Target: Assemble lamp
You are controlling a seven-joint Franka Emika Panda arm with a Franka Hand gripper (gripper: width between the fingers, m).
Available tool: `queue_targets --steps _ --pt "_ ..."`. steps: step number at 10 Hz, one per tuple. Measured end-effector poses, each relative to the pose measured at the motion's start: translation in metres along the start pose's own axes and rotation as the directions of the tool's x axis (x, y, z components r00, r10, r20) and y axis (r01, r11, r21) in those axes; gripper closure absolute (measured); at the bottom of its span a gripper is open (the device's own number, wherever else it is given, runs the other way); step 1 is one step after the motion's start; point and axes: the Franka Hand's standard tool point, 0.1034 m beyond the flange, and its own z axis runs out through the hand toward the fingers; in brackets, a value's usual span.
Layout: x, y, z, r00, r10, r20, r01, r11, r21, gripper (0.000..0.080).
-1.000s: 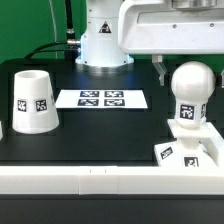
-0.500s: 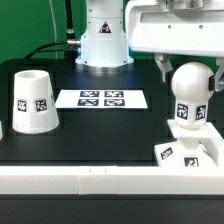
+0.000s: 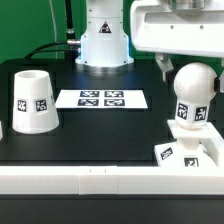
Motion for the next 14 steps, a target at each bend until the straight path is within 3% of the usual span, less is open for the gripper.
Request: queue_targets --steps 4,7,8,9,11,12,14 --pt "-0.0029 -0.0029 -0.0022 0.951 -0.309 0.011 0.309 0.951 -0.006 0.0101" --pt "-0.0028 -0.0026 -0.002 0.861 -0.508 0.012 0.508 0.861 -0.004 0.0101" --pt "-0.0024 -0.0021 -0.002 0.811 -0.585 0.011 0.585 0.811 -0.011 0.0101" --pt "-0.0011 -0.0009 -0.002 0.707 -0.707 0.01 0.707 0.706 -0.044 0.0101" --pt "-0.0023 -0.0022 -0.0021 0.56 -0.828 0.02 0.827 0.558 -0.066 0.0101" --pt "-0.0023 -0.0026 -0.0021 0.429 -0.903 0.03 0.902 0.426 -0.073 0.0101" --pt "-0.0013 -0.0015 -0.002 0.306 -0.951 0.041 0.951 0.303 -0.069 0.0101"
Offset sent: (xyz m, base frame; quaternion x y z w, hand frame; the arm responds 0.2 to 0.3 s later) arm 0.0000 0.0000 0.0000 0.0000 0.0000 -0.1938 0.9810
